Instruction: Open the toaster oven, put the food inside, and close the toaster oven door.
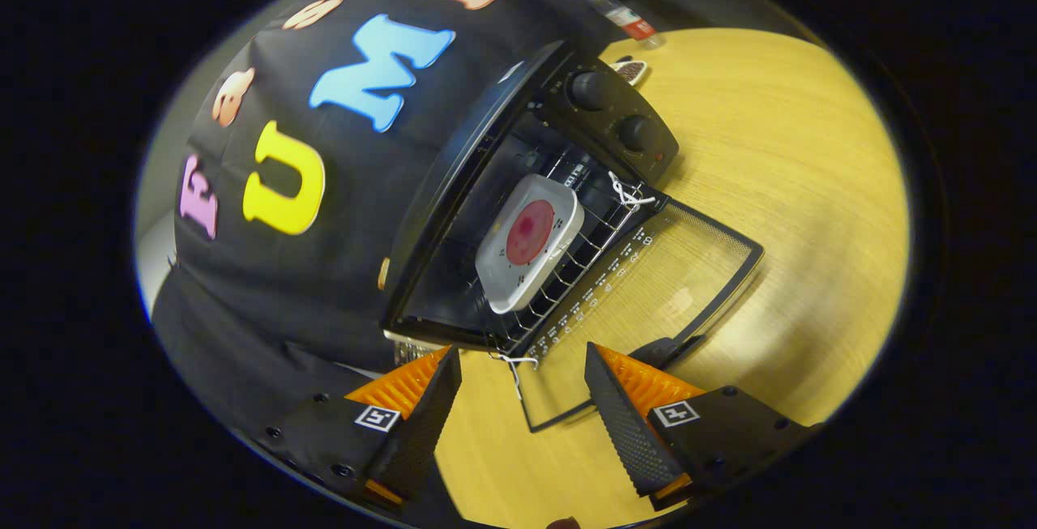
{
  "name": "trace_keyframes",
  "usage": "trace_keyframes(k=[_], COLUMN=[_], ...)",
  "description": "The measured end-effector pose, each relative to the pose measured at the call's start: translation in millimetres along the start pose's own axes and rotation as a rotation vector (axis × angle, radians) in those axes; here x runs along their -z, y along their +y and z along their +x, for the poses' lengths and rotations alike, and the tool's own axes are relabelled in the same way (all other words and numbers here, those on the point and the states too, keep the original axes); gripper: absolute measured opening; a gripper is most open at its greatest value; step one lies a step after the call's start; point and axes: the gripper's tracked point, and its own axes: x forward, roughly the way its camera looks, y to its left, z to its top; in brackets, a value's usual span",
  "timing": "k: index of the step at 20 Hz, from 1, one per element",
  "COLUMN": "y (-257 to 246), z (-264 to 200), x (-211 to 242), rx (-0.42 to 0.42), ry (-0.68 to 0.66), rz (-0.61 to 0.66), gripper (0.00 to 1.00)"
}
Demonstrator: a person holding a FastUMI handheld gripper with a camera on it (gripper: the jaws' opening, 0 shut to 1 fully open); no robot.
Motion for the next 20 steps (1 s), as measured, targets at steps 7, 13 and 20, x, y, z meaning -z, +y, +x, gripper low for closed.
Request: trace_keyframes(k=[7,13,20], y=[-26,-55,-90], z=[-19,-17,-4], x=[28,35,48], rx=[0.067,0.166,0.294], ry=[0.057,0.109,0.232], rz=[-0.32,-0.612,-0.717], gripper=[0.98,0.98,0.98])
